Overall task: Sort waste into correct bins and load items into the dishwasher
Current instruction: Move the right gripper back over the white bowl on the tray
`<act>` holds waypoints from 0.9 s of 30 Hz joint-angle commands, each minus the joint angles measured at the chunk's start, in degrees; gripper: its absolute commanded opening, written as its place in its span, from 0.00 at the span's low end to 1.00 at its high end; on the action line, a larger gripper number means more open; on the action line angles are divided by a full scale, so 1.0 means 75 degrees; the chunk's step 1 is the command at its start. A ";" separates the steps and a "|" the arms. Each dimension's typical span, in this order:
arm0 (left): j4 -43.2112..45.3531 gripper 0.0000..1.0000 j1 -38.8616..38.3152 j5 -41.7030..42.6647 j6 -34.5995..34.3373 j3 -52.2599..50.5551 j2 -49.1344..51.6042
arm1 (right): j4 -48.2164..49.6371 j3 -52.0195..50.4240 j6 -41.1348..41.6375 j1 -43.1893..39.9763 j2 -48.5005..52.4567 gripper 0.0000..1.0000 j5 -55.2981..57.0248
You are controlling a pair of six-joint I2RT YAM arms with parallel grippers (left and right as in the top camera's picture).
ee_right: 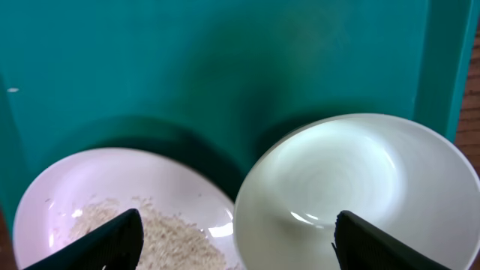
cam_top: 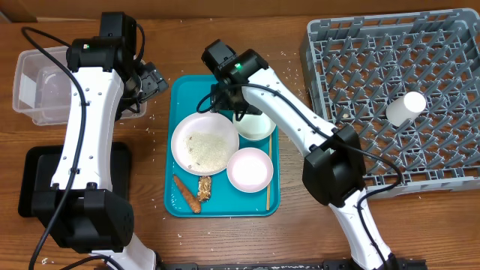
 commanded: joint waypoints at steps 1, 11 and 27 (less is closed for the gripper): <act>0.0006 1.00 0.0041 -0.0122 -0.0017 0.0128 -0.0020 | 0.0090 0.0023 0.0393 -0.0050 0.0219 0.80 0.0297; 0.0006 1.00 0.0041 -0.0122 -0.0017 0.0128 -0.0020 | 0.0160 0.0023 0.0560 -0.0050 0.0711 0.63 0.0332; 0.0006 1.00 0.0041 -0.0122 -0.0017 0.0128 -0.0020 | -0.0973 0.1134 0.0501 -0.0073 0.0682 0.14 0.0353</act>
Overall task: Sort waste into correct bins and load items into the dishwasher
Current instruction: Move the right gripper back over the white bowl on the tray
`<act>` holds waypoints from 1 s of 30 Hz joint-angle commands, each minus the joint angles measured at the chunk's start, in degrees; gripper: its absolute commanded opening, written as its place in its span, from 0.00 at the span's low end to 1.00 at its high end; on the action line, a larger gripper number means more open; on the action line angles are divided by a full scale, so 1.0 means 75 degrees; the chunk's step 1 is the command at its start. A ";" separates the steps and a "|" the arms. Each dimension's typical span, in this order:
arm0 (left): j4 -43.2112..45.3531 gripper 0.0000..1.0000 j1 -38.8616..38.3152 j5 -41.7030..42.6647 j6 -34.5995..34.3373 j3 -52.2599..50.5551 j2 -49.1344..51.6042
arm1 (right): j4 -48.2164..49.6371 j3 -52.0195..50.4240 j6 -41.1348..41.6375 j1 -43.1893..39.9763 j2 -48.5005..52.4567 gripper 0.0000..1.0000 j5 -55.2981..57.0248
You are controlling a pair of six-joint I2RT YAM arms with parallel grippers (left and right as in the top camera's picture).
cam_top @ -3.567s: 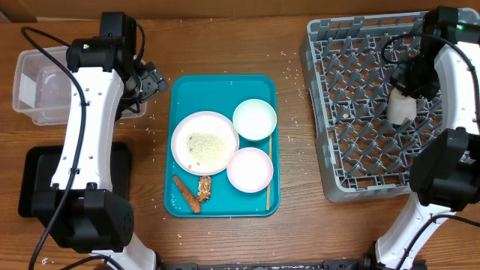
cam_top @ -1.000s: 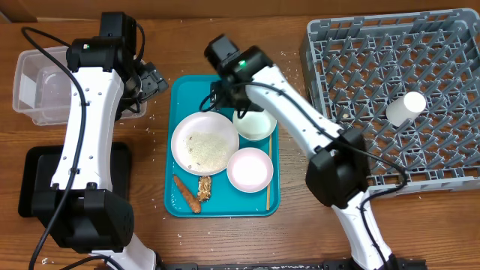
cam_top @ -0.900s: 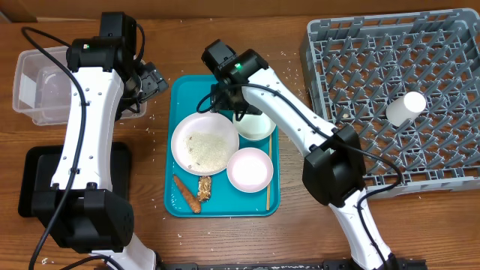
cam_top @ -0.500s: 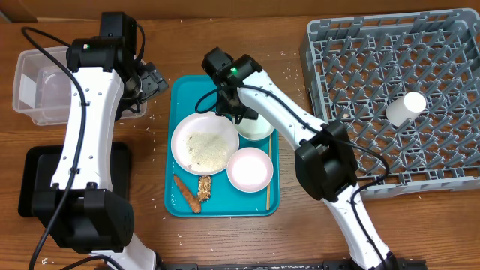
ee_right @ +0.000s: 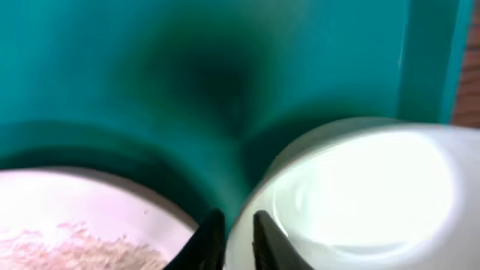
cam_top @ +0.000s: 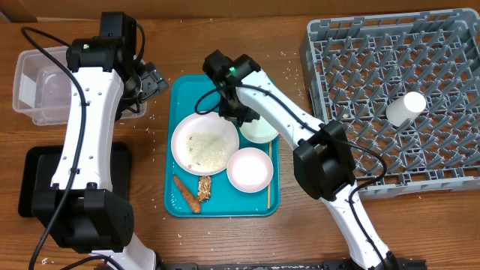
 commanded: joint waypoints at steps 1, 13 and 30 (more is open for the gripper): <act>0.0006 1.00 0.0041 -0.0122 -0.0017 0.0128 -0.0020 | -0.0268 0.0877 0.0026 -0.0073 -0.0044 0.12 0.0102; 0.0006 1.00 0.0041 -0.0122 -0.0017 0.0128 -0.0020 | -0.1518 0.2943 -0.0172 -0.0417 -0.0029 0.28 0.0105; 0.0006 1.00 0.0041 -0.0119 -0.0017 0.0128 -0.0020 | -0.0291 0.0344 0.0058 -0.0248 0.0061 0.46 0.0102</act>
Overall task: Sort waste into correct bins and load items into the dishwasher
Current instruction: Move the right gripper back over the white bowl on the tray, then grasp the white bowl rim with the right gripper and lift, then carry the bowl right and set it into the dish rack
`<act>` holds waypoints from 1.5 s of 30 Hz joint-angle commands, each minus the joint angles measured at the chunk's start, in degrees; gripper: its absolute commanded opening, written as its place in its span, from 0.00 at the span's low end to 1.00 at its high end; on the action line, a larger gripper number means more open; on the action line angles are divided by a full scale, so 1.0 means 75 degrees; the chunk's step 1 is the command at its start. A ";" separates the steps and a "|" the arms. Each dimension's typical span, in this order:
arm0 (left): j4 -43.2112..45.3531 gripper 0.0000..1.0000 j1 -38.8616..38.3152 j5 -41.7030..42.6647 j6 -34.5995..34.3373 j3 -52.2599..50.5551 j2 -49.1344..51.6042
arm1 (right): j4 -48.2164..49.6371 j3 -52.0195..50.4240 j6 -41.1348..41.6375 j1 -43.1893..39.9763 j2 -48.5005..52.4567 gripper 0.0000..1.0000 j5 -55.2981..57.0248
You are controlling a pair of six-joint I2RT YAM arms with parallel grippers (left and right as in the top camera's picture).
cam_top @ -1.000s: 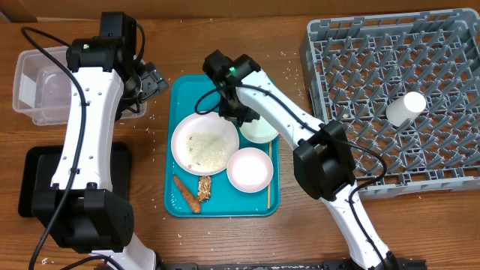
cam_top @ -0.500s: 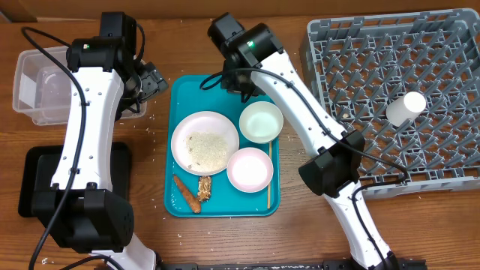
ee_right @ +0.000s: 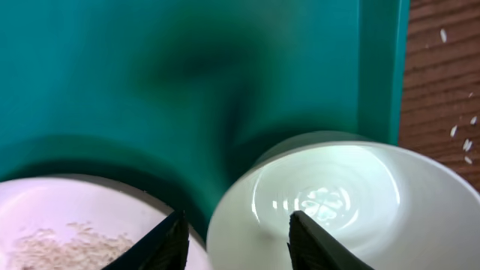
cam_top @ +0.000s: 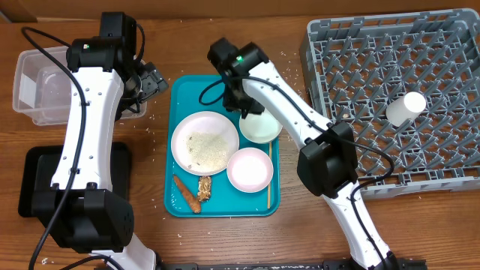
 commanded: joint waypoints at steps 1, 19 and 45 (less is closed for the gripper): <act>0.0006 1.00 0.0041 -0.0122 -0.0017 0.0128 -0.0020 | 0.0178 -0.0254 0.0160 -0.0003 0.0023 0.45 0.0085; 0.0006 1.00 0.0041 -0.0119 -0.0017 0.0128 -0.0020 | 0.0860 -0.1026 0.0157 0.0166 0.0020 0.23 -0.0003; 0.0006 1.00 0.0041 -0.0119 -0.0017 0.0128 -0.0020 | -0.1737 0.4654 -0.0361 -0.2040 -0.0650 0.04 -0.0682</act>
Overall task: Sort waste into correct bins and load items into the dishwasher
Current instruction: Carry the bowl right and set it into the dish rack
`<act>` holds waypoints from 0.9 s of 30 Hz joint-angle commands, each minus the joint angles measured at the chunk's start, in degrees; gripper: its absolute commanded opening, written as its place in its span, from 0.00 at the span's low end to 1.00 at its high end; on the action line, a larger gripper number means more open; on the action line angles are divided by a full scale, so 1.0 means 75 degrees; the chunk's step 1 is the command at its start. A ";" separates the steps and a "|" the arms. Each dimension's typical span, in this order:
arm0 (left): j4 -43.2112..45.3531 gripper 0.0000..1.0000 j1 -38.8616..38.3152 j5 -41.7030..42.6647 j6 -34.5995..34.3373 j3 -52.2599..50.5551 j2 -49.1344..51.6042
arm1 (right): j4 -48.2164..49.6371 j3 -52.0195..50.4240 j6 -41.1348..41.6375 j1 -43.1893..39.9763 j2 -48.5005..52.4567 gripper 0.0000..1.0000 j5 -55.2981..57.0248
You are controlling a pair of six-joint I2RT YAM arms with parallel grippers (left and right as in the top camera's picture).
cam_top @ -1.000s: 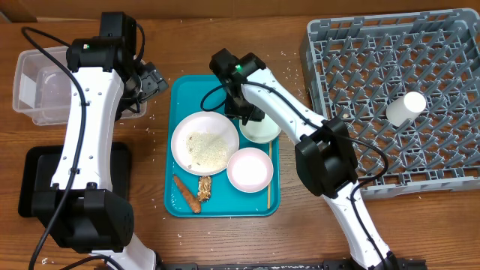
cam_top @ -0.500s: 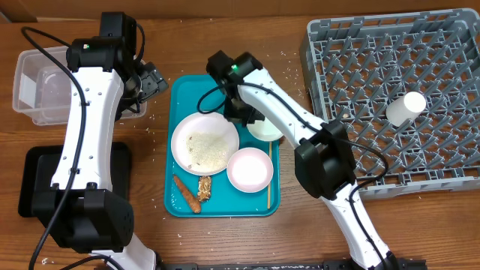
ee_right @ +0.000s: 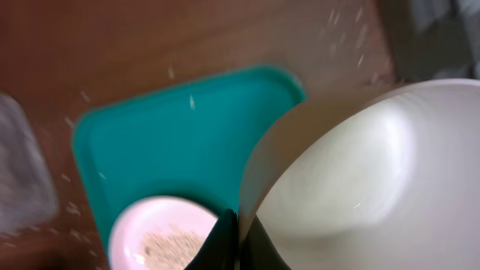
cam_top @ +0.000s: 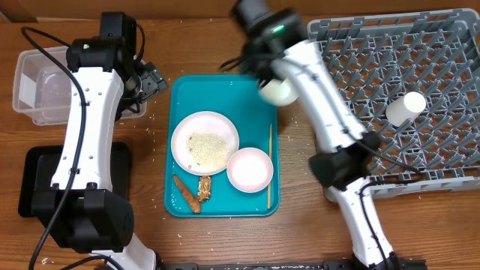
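Note:
My right gripper (cam_top: 264, 77) is shut on the rim of the white bowl (cam_top: 277, 91) and holds it tilted above the far right corner of the teal tray (cam_top: 185, 96). In the right wrist view the bowl (ee_right: 367, 172) fills the right side, with the gripper (ee_right: 238, 238) pinching its left rim. On the tray lie a plate of rice (cam_top: 205, 142), a pink bowl (cam_top: 250, 169), a carrot (cam_top: 185, 193) and a chopstick (cam_top: 270, 165). The grey dish rack (cam_top: 442, 45) holds a white cup (cam_top: 406, 107). My left gripper (cam_top: 154, 81) hangs beside the clear container (cam_top: 30, 75).
A black bin (cam_top: 37, 184) stands at the front left. Rice grains are scattered on the wooden table around the tray. A strip of bare table lies between the tray (ee_right: 180, 150) and the rack.
The white bowl was sitting on the tray's right side with my right fingers apart astride its rim. Now the fingers are shut on the rim and the bowl is off the tray, farther back and right.
My right gripper hung wide open over the plate and the white bowl. Then its fingers stood close together at the bowl's left rim. Then they were wider apart, the bowl a little nearer the tray's right edge. Now the bowl is held aloft. The left arm stayed still.

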 commanded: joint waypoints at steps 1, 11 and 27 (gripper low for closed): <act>0.0006 1.00 0.0041 -0.0122 -0.0017 0.0128 -0.0020 | 0.0032 0.1110 -0.0481 -0.1288 -0.0644 0.04 -0.0697; 0.0006 1.00 0.0041 -0.0122 -0.0017 0.0128 -0.0020 | 0.0376 0.2031 -0.0935 -0.5429 -0.0743 0.04 -0.2967; 0.0006 1.00 0.0041 -0.0122 -0.0017 0.0128 -0.0020 | 0.2317 -0.0146 -0.4514 -0.8364 -0.0685 0.04 -0.8556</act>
